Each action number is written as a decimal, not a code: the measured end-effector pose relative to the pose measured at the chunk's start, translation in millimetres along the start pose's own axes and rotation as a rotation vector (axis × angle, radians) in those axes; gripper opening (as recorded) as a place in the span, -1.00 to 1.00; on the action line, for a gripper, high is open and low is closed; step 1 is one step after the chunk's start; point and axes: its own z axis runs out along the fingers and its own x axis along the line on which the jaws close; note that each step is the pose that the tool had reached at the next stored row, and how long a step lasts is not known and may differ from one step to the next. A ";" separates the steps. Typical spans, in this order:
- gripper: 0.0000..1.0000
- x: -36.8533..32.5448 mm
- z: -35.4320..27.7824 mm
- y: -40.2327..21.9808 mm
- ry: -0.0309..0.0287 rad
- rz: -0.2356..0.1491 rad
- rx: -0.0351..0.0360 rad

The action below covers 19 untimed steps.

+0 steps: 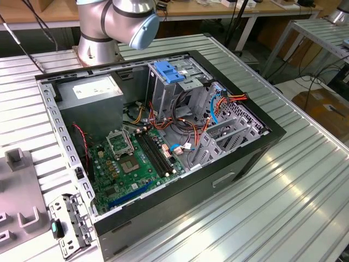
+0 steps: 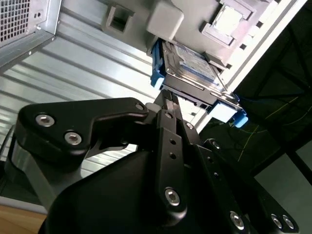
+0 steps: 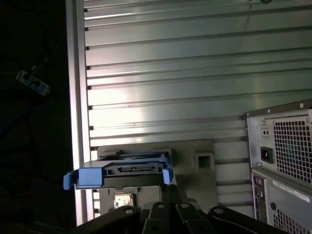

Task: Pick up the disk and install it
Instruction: 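Reach for the disk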

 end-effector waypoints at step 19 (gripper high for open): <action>-0.79 83.9 11.1 -0.1 -0.0109 -0.001 -0.0008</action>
